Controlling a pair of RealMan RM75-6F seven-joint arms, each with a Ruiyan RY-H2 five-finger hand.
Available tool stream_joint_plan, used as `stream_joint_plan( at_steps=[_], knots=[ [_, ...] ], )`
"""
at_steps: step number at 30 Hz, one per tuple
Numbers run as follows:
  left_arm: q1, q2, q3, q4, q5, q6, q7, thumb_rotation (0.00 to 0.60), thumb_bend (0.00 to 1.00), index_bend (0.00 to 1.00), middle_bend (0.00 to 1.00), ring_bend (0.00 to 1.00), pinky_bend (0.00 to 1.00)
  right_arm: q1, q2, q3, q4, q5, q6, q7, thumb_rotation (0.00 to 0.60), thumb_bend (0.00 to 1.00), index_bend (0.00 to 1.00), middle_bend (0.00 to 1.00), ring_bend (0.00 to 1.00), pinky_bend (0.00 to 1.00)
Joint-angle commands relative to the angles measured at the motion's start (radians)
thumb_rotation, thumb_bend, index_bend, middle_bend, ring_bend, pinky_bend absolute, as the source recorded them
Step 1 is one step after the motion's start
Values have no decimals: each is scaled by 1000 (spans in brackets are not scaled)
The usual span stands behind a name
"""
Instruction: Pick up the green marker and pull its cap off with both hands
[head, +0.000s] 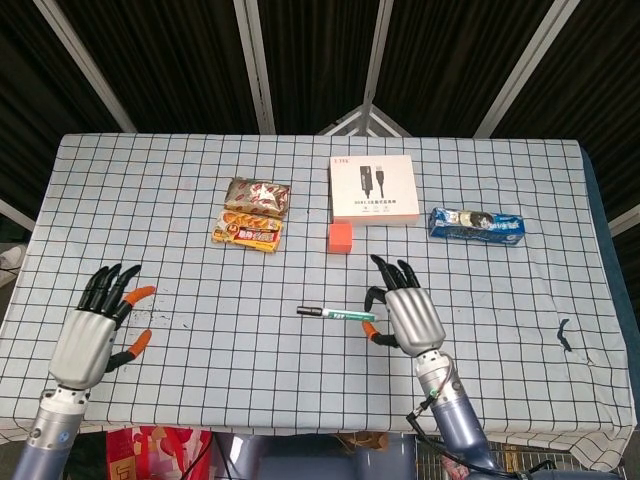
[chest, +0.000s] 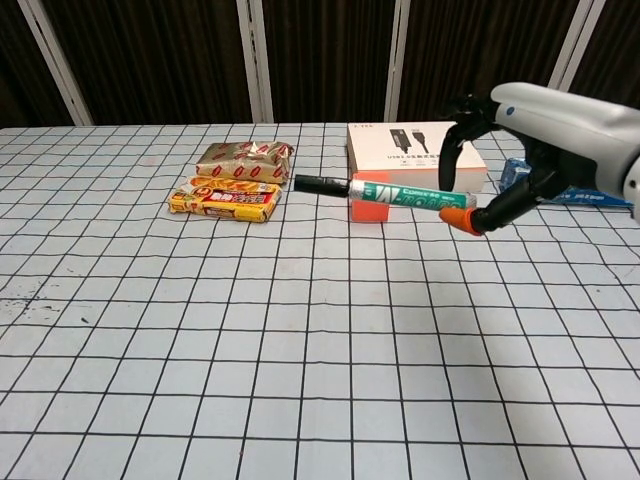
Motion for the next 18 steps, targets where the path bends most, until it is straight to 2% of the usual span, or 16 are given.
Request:
stream_joint_plan(
  at_steps=[1, 6, 18],
  knots=[
    [-29, -66, -21, -16, 24, -3, 23, 600, 399, 335, 121, 0, 0, 30, -21, -2, -52, 16, 17, -79, 600, 493, 776, 79, 127, 21],
    [-66, -152, -43, -12, 39, -19, 53, 600, 399, 348, 144, 0, 0, 79, -94, 13, -77, 60, 23, -159, 600, 493, 776, 79, 127, 21],
    [-97, -254, -25, 19, 65, -40, 107, 600, 398, 349, 156, 0, 0, 168, -226, 69, -36, 167, 47, -241, 600, 493, 776, 79, 127, 21]
  ],
)
